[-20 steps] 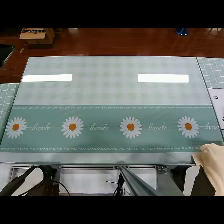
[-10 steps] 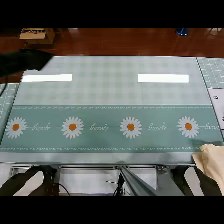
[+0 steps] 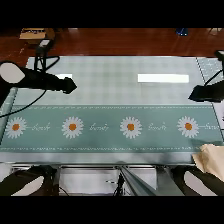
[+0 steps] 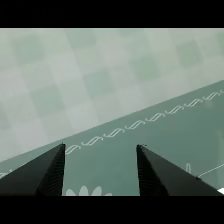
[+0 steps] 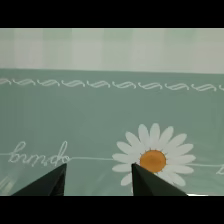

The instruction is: Fold the shirts.

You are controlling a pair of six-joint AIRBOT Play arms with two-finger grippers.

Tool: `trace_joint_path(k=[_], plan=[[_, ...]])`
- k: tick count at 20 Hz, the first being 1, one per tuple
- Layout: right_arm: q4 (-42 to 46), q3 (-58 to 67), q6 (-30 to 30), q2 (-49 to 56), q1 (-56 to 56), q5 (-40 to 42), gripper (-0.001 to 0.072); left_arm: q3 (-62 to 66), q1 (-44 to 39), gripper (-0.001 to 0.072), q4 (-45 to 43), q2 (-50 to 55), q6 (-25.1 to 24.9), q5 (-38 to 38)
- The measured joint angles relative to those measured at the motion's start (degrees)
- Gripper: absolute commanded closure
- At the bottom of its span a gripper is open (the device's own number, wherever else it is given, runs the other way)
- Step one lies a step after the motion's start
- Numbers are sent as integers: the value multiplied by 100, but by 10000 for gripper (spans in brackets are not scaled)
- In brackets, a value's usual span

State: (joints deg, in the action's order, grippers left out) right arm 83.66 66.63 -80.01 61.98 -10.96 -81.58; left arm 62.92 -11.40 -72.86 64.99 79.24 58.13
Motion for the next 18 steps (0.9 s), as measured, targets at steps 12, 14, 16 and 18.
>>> trace_joint_path(k=[12,14,16,18], plan=[[-122,11,-37,46,212,308,213,0,-192,39,-1360,114,968,289],[-140,11,-37,46,212,334,214,0,-192,39,-1397,114,975,291],[-149,11,-35,46,212,348,214,0,-192,39,-1412,114,990,293],[-157,11,-35,46,212,354,213,0,-192,39,-1427,114,992,293]])
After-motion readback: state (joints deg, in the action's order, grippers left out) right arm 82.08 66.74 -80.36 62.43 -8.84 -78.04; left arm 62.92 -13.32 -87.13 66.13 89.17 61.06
